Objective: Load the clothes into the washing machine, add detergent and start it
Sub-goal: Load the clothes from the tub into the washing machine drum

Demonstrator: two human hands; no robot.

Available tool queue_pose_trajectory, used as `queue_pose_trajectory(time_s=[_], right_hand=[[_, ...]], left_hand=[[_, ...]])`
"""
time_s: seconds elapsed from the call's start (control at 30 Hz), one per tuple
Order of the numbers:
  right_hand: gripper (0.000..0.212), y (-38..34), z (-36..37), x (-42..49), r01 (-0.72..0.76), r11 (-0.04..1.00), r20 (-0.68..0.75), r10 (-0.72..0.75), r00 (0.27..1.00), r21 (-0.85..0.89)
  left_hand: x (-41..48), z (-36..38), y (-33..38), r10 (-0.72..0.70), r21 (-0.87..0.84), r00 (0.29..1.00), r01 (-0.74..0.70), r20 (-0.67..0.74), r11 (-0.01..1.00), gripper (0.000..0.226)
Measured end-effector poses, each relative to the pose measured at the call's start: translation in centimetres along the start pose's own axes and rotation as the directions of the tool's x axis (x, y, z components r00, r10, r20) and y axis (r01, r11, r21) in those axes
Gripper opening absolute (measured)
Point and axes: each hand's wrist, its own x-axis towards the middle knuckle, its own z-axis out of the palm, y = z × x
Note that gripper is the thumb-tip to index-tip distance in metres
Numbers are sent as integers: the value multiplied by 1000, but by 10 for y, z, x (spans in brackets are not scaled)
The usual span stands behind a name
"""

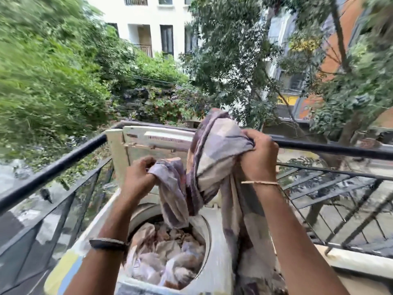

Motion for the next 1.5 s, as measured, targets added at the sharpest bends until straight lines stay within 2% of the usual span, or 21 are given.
queue_pose_trajectory(time_s=[0.1, 0.17, 0.2, 0.3, 0.33, 0.4, 0.43, 0.5, 0.53, 0.57, 0.7, 0.8, 0.87, 0.93, 1.0, 1.1, 1.13, 1.23, 1.3, 1.43, 1.5], right_hand=[[19, -34, 43, -8, 29, 998, 14, -30, 999, 62], [19, -40, 70, -24, 12, 999, 35, -14, 999, 51], [20, -39, 84, -36, -15, 998, 59, 11, 998, 61], [19, -18, 121, -81, -170, 983, 183, 154, 971, 75], [19, -2, 136, -100, -238, 970, 232, 222, 947, 43], [28, 32, 158, -133, -314, 945, 391, 323, 862, -89], [35, 50, 165, -147, -298, 934, 509, 356, 784, -195], [39, 78, 166, -170, -209, 903, 712, 425, 558, -375], [39, 92, 162, -181, -198, 888, 743, 457, 489, -416], [38, 102, 153, -188, -236, 878, 734, 478, 483, -417], [28, 145, 97, -198, -496, 789, 434, 613, 660, -362], [30, 192, 41, -202, -605, 686, 225, 715, 662, -404], [33, 224, 11, -210, -624, 585, 232, 798, 556, -518], [51, 254, -8, -227, -496, 485, 314, 865, 391, -721], [71, 274, -17, -248, -364, 453, 391, 890, 233, -814], [79, 289, -7, -275, -475, 407, 453, 891, 20, -780], [80, 297, -2, -282, -523, 419, 491, 871, 1, -742], [102, 331, 16, -303, -510, 516, 513, 843, 161, -688], [107, 319, 25, -283, -469, 563, 510, 824, 248, -681], [88, 327, 47, -246, -509, 627, 530, 776, 341, -590], [86, 336, 57, -234, -519, 635, 530, 769, 357, -572]], left_hand=[[3, -2, -40, -92, 85, 981, 78, 174, 993, 22], [2, -1, -59, -85, 149, 963, 47, 256, 988, 36], [0, -1, -66, -84, 156, 944, 35, 319, 987, 43], [-12, -1, -106, -229, 257, 837, 110, 496, 960, 47], [-17, 1, -125, -265, 277, 813, 134, 519, 952, 59], [-28, 10, -161, -307, 292, 774, 164, 554, 942, 87], [-31, 22, -192, -311, 282, 766, 176, 562, 943, 93], [-43, 32, -189, -323, 265, 765, 205, 557, 942, 90], [-50, 38, -183, -326, 250, 774, 222, 543, 942, 83], [-55, 46, -182, -313, 239, 770, 213, 556, 947, 78], [-59, 81, -163, -206, 202, 747, 98, 632, 974, 71], [-57, 117, -139, -123, 179, 742, 4, 659, 984, 70], [-60, 141, -121, -87, 175, 696, -57, 712, 983, 74], [-64, 167, -106, -81, 187, 614, -110, 785, 976, 84], [-68, 193, -98, -102, 221, 556, -151, 825, 963, 96], [-74, 223, -102, -164, 277, 570, -118, 805, 953, 109], [-75, 230, -104, -186, 294, 581, -97, 792, 951, 110], [-80, 238, -103, -227, 332, 648, -42, 727, 942, 103], [-83, 241, -100, -236, 373, 699, -48, 675, 927, 85], [-91, 239, -88, -229, 416, 803, -26, 551, 909, 40], [-96, 237, -81, -192, 376, 851, -6, 489, 927, 23]])
